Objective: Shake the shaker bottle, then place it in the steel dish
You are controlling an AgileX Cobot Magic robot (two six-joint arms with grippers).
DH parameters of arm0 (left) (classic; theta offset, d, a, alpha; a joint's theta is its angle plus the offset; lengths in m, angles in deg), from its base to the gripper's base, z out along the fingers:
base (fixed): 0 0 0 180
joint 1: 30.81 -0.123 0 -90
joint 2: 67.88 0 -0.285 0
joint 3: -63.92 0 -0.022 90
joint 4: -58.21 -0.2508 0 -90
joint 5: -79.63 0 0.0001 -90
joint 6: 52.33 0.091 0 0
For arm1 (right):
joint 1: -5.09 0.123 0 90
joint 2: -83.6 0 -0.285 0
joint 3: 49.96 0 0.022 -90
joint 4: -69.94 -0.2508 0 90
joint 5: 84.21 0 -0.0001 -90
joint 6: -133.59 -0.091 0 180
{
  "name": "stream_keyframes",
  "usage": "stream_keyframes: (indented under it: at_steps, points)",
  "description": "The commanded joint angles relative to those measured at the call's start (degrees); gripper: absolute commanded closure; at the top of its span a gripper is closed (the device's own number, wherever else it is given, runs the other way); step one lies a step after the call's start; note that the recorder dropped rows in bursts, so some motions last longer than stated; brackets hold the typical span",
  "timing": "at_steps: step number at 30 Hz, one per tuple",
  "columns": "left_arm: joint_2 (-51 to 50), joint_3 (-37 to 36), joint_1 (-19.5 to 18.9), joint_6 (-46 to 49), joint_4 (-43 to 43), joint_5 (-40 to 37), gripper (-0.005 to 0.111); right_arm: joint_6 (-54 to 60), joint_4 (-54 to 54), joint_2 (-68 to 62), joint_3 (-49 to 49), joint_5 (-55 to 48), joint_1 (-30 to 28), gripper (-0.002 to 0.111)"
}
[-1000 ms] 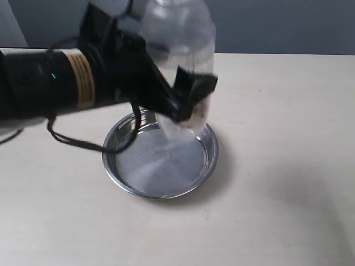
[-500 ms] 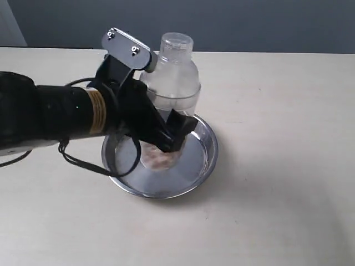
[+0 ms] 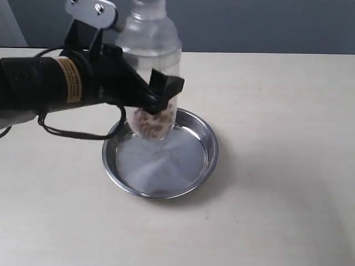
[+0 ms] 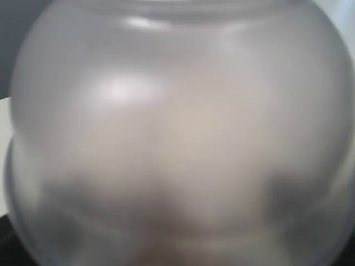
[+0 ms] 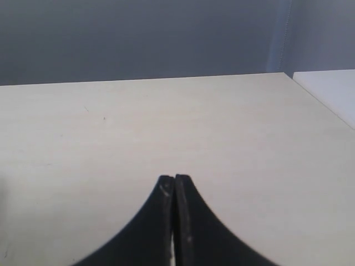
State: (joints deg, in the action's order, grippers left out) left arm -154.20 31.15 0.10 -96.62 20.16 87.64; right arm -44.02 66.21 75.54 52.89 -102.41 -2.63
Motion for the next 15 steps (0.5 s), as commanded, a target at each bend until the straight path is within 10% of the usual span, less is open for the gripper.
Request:
stream_keyframes:
  at_steps: [1, 4, 7, 11, 15]
  points:
    - [1.0, 0.2, 4.9, -4.3, -14.4, 5.9, 0.106, 0.1, 0.0, 0.3, -0.1, 0.7, -0.2, 0.109]
    - [-0.4, 0.7, -0.2, -2.6, -11.3, -11.4, 0.106, 0.1, 0.0, 0.3, -0.1, 0.7, -0.2, 0.109]
    - [-3.1, 0.4, -6.8, -12.0, -3.9, -8.0, 0.106, 0.1, 0.0, 0.3, -0.1, 0.7, -0.2, 0.109]
    - [-1.7, -0.7, 0.1, -13.2, -13.6, 12.7, 0.106, 0.1, 0.0, 0.3, -0.1, 0.7, -0.2, 0.109]
    - [-2.0, 0.9, 0.4, -7.6, -9.3, -9.8, 0.106, 0.1, 0.0, 0.3, -0.1, 0.7, -0.2, 0.109]
